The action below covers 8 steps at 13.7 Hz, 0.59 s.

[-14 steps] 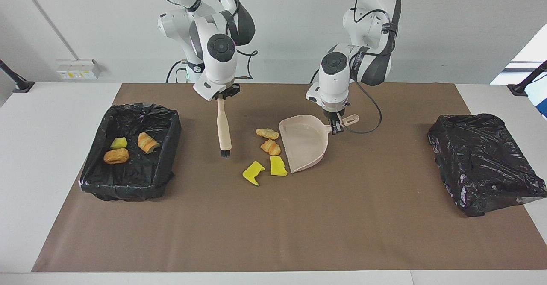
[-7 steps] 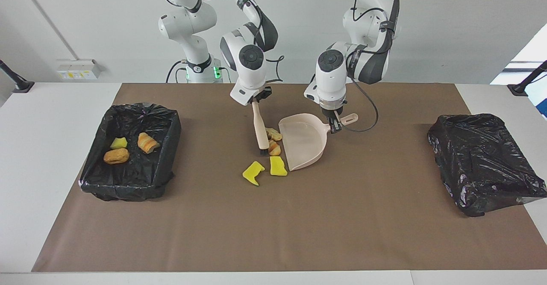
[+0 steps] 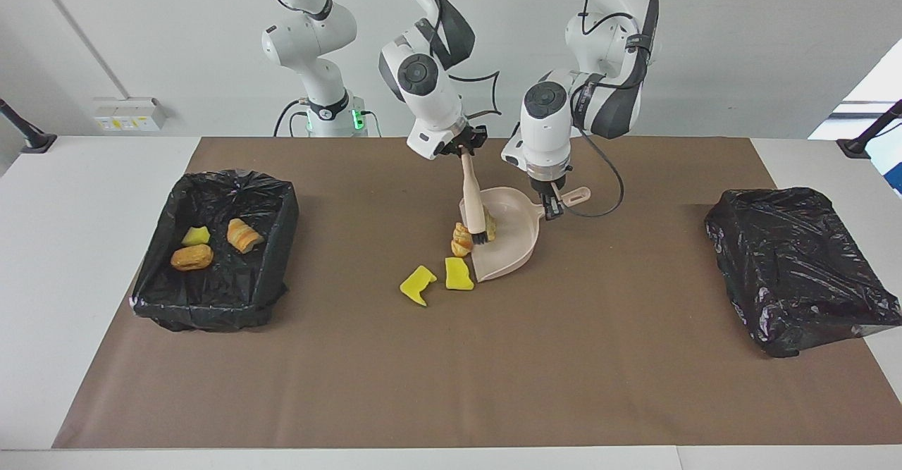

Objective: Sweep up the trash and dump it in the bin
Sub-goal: 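Sweep the sponge and scraps toward the dustpan with the right gripper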

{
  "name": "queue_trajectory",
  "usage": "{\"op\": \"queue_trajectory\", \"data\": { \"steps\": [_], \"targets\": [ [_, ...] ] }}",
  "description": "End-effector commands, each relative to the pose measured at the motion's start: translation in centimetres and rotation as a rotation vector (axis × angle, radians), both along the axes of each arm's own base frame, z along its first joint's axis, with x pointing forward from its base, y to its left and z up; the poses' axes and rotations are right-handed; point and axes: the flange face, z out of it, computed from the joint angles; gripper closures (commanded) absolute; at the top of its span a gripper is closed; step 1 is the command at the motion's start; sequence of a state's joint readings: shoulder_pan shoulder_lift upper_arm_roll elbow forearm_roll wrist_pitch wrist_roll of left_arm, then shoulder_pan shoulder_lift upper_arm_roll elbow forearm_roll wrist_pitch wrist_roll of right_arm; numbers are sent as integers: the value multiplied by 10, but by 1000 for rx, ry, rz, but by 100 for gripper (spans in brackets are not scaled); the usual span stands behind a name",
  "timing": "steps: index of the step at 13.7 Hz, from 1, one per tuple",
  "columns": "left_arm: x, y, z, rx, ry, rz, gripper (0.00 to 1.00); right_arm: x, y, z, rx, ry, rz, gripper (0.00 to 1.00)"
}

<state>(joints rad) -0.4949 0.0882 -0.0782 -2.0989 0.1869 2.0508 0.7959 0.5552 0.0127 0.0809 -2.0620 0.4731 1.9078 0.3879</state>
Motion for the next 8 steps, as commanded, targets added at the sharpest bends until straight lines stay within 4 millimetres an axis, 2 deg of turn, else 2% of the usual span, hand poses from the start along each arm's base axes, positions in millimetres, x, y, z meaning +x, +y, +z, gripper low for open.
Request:
{"op": "queue_trajectory", "data": {
  "steps": [1,2,4,5,6,8],
  "targets": [
    [-8,3,3,6,-39,37,100,12,-42,45,-90,-22,15,100],
    [-8,3,3,6,-41,49,100,19,-54,43,-181,-65,64,100],
    [-8,2,2,6,-49,96,100,47,-99,35,-311,-140,145,100],
    [-8,2,2,6,-55,125,100,62,-114,28,-355,-163,204,100],
    [-8,2,2,6,-60,150,100,79,-125,25,-419,-182,258,100],
    [-9,2,2,7,-68,186,100,109,-128,2,-523,-192,344,100]
  ]
}}
